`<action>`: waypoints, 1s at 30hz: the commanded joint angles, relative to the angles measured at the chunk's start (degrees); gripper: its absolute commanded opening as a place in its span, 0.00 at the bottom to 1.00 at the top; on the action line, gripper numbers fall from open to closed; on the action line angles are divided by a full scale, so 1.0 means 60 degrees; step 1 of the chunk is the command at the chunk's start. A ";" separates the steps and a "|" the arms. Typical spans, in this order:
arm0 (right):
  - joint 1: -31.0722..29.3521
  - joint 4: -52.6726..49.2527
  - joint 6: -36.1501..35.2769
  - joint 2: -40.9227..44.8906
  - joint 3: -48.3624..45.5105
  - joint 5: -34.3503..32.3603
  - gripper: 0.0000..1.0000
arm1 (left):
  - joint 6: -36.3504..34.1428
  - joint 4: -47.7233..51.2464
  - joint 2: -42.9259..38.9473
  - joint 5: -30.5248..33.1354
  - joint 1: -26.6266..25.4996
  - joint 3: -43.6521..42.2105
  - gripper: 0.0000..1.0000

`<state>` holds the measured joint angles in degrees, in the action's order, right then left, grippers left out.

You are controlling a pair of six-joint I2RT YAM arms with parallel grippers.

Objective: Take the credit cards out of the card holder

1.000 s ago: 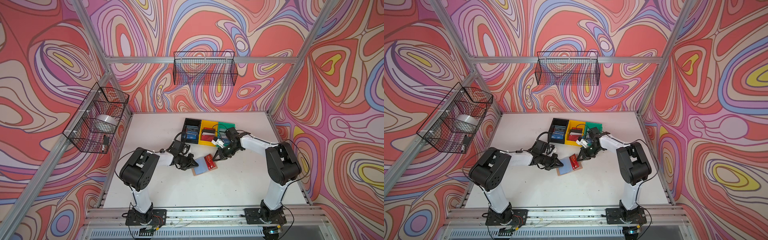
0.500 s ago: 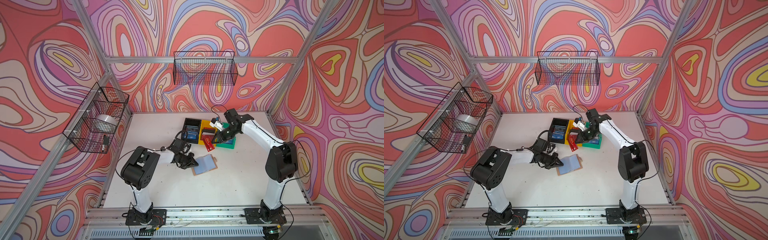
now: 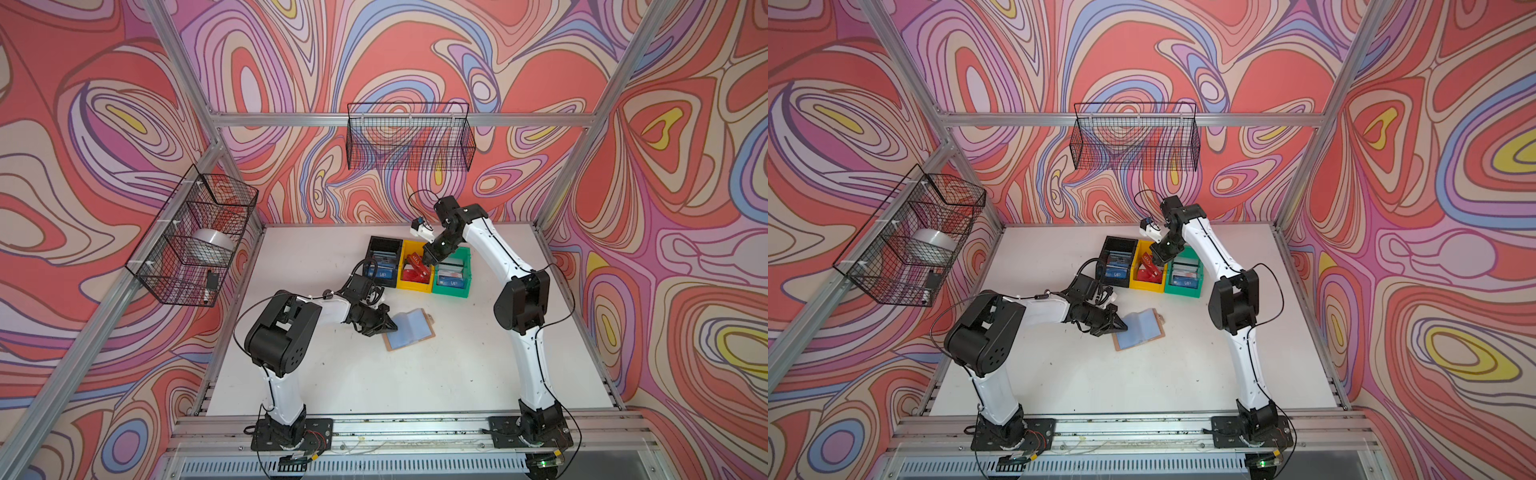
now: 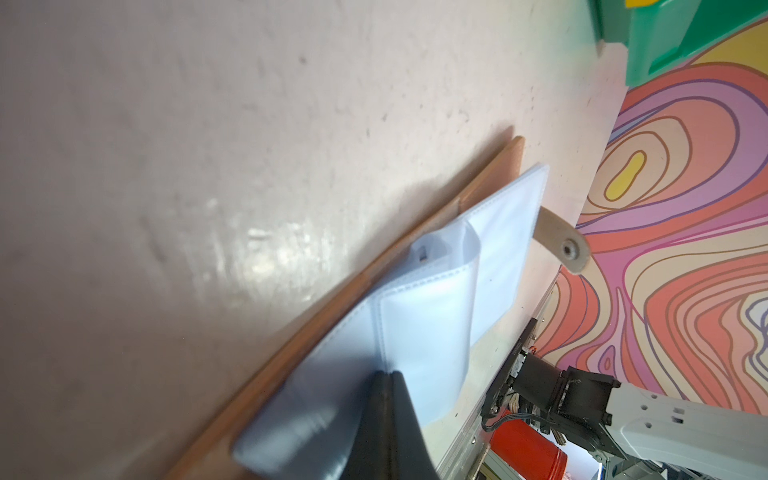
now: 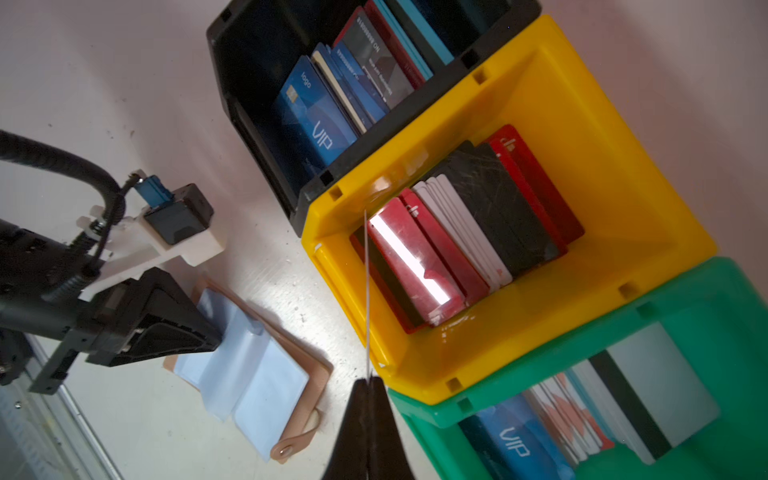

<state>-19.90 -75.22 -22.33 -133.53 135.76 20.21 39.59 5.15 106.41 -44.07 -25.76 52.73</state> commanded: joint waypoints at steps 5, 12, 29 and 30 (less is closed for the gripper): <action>0.0036 -0.0118 -0.1299 -0.0266 -0.0013 -0.1147 0.00 | 0.0228 -0.0417 -0.0597 -0.0916 0.0067 0.0340 0.00; 0.0028 0.0247 -0.1766 -0.0326 -0.0329 -0.0876 0.00 | -0.0064 0.0150 -0.0780 -0.1167 0.0085 0.1365 0.00; -0.0541 0.0576 -0.2666 -0.1029 -0.0464 -0.1037 0.00 | 0.0022 0.0274 -0.1475 -0.0770 0.0850 0.0132 0.00; -0.0561 0.0582 -0.2715 -0.1046 -0.0465 -0.1116 0.00 | -0.0005 0.0301 -0.1475 -0.0776 0.0872 0.0136 0.00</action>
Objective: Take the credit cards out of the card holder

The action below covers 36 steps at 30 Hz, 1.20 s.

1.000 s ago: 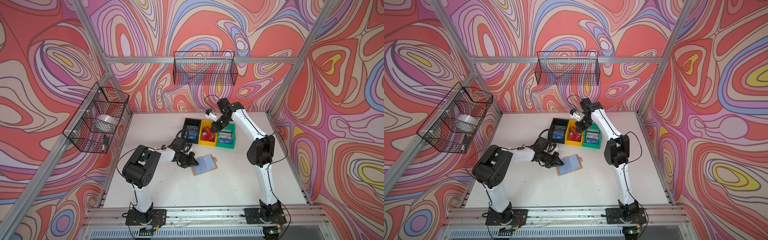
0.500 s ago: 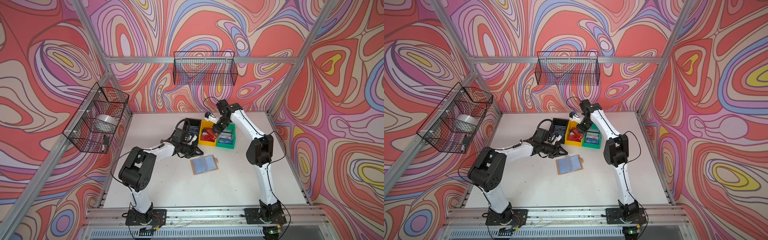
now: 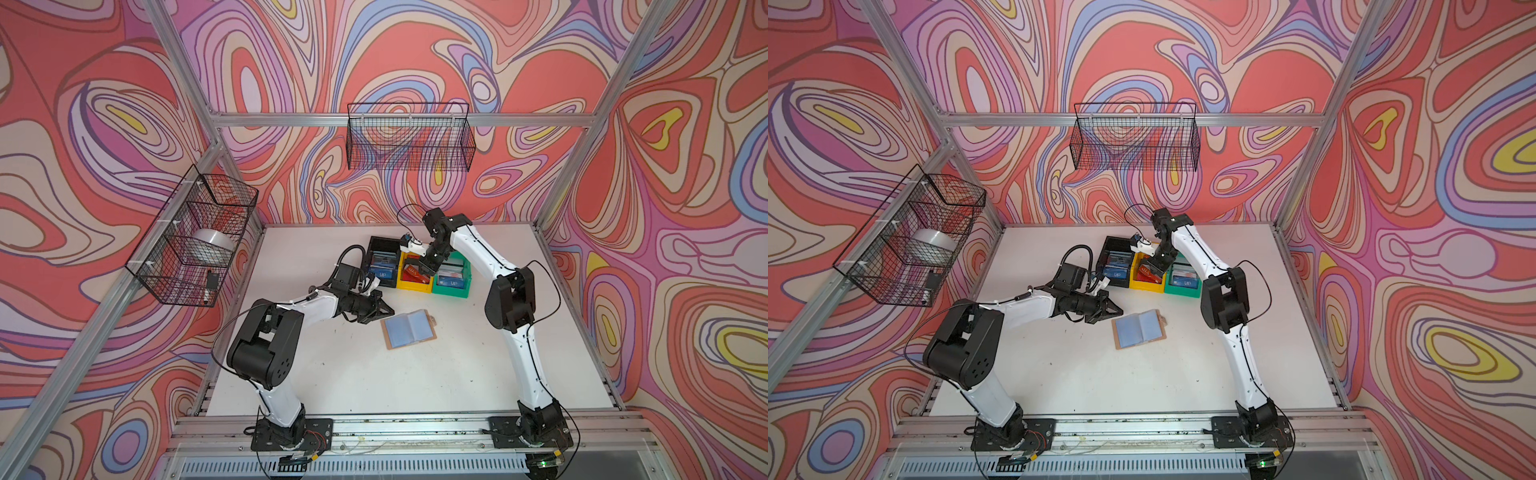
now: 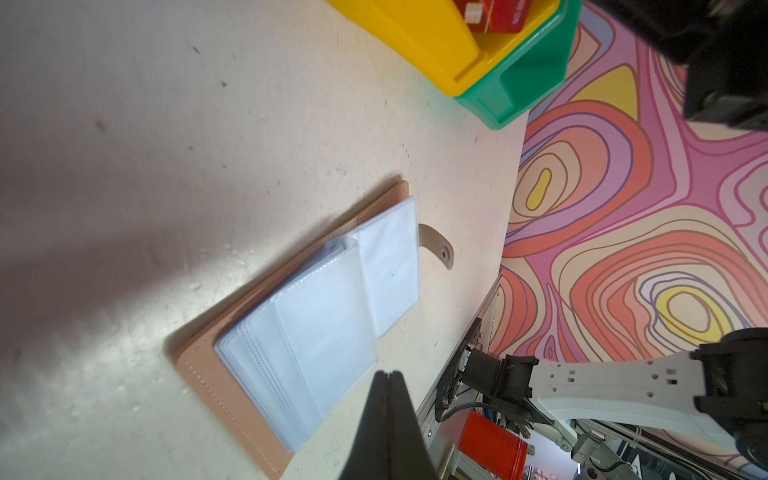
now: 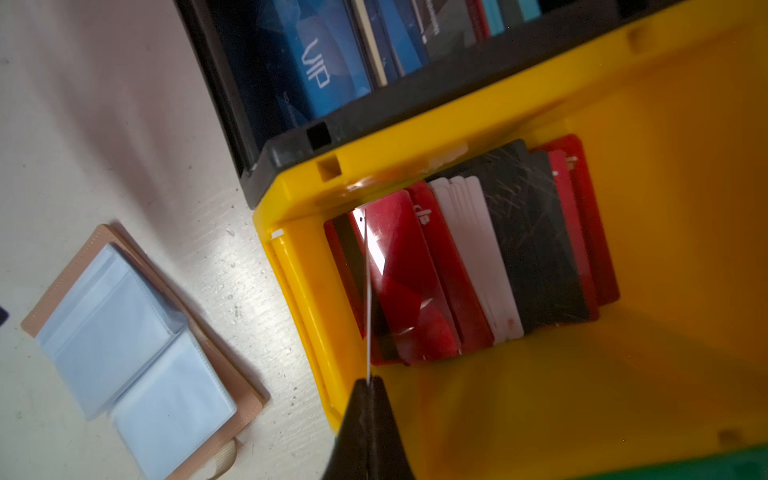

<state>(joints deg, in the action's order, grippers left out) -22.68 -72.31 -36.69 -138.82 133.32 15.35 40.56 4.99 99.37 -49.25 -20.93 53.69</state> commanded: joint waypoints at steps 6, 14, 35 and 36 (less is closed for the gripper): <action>-0.0245 0.0320 -0.0972 -0.0011 -0.0378 -0.0458 0.00 | -0.0194 0.0362 -0.0217 0.0039 0.0125 0.0060 0.00; -0.0407 0.0505 -0.1283 -0.0042 -0.0481 -0.0618 0.00 | -0.0194 0.0295 -0.0040 -0.0049 0.0178 0.0075 0.00; -0.0453 0.4538 0.0201 0.2854 -0.3550 -0.0990 0.32 | -0.0150 0.0310 -0.0366 0.0250 0.0199 -0.0143 0.00; -0.0445 0.4664 0.0445 0.3131 -0.3693 -0.0909 0.32 | -0.0166 0.0350 -0.0393 0.0322 0.0193 -0.0131 0.00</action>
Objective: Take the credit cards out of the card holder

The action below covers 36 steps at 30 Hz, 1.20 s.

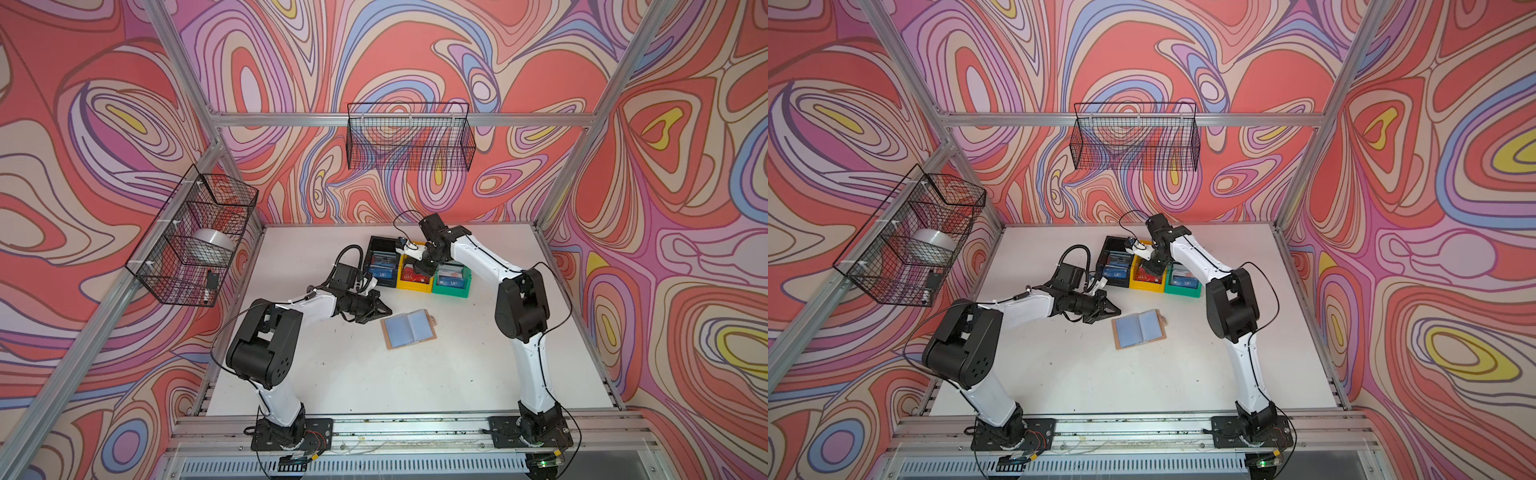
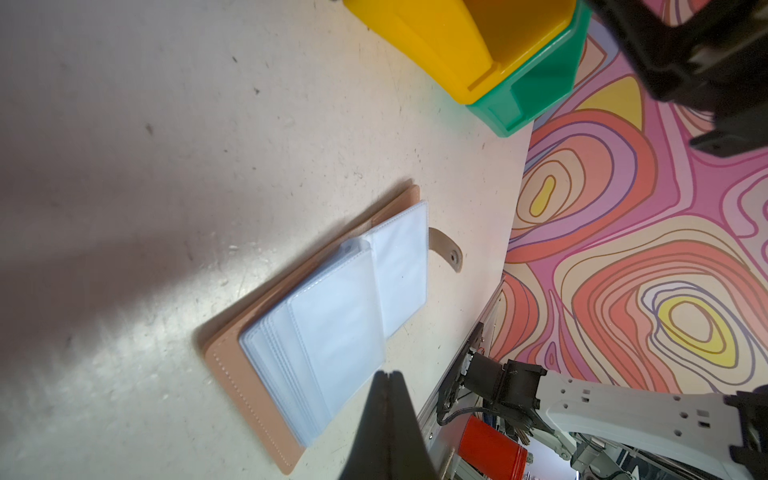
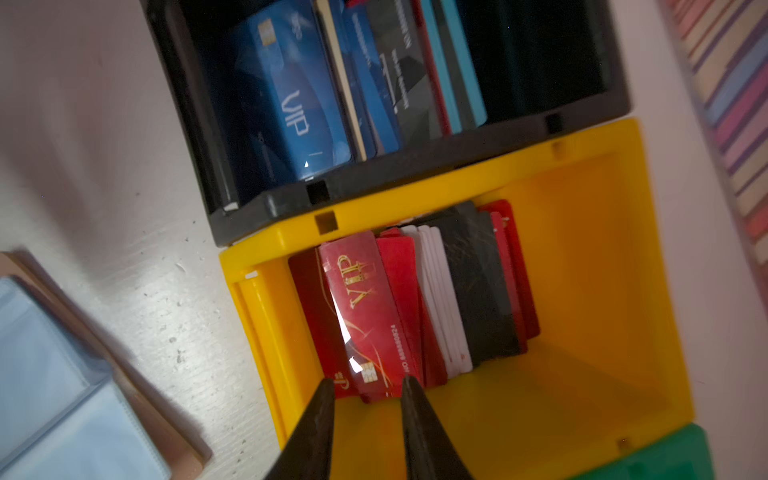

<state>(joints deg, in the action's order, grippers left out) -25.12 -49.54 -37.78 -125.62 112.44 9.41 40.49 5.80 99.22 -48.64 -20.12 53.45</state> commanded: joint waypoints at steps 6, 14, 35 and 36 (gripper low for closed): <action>-0.0016 0.0225 0.2905 0.2244 -0.0984 0.0993 0.34 | -0.0125 0.0448 -0.0500 0.0706 0.0059 -0.0174 0.07; -0.0021 0.1951 0.5232 0.4631 -0.5613 0.2842 0.41 | 0.0200 0.0366 -0.0750 0.1216 0.0072 -0.0684 0.24; -0.0019 0.2629 0.5561 0.3565 -0.7119 0.4182 0.41 | 0.0957 -0.0205 -0.0825 0.1745 0.0072 -0.1398 0.37; -0.0018 0.2644 0.5580 0.3550 -0.7185 0.4185 0.41 | 0.0944 -0.0176 -0.0792 0.1724 0.0070 -0.1366 0.37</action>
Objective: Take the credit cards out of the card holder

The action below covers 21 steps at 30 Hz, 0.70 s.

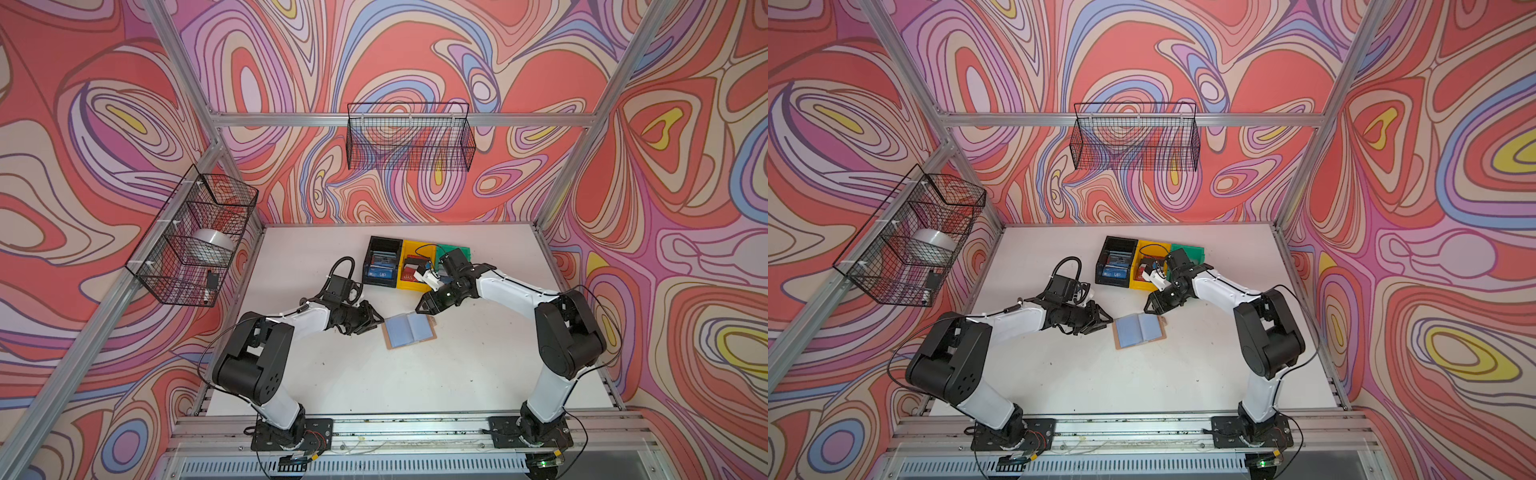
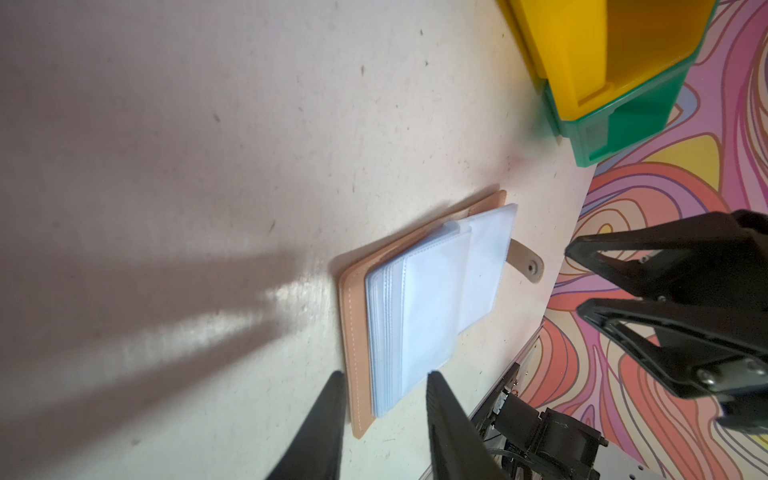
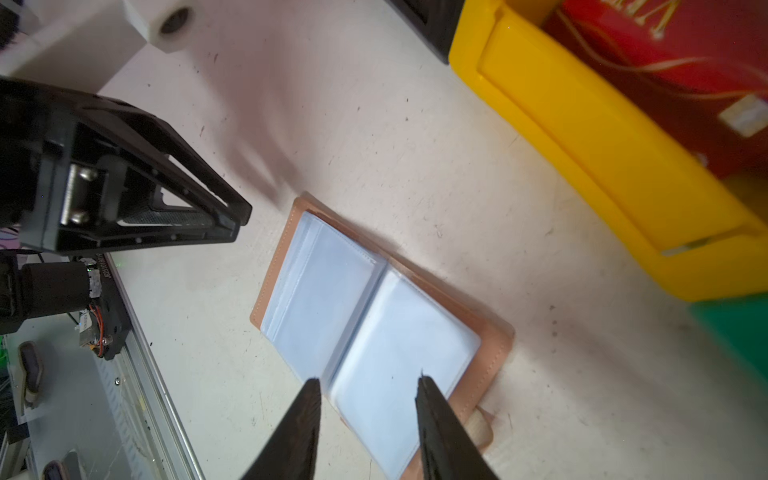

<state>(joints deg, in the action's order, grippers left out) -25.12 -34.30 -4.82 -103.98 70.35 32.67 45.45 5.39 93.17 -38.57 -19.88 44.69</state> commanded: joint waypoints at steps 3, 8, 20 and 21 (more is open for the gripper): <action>-0.0022 0.0129 0.0089 -0.0128 -0.0260 0.0341 0.41 | 0.0172 -0.0206 0.0193 0.0064 0.0030 0.0065 0.38; -0.0024 -0.0100 0.0021 -0.0458 -0.0069 0.0544 0.41 | 0.0177 -0.0211 0.0329 -0.0012 0.0020 0.0173 0.39; -0.0010 0.0003 0.0375 -0.0397 -0.0296 -0.0063 0.42 | 0.0331 -0.0437 0.0596 -0.0131 0.0032 0.0008 0.34; -0.0014 -0.0021 0.0406 -0.0351 -0.0285 -0.0178 0.42 | 0.0346 -0.0462 0.0631 -0.0160 0.0020 0.0016 0.35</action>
<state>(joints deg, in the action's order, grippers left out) -25.12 -35.14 -3.75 -108.09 69.30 34.65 46.81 3.57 95.68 -38.96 -19.88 44.95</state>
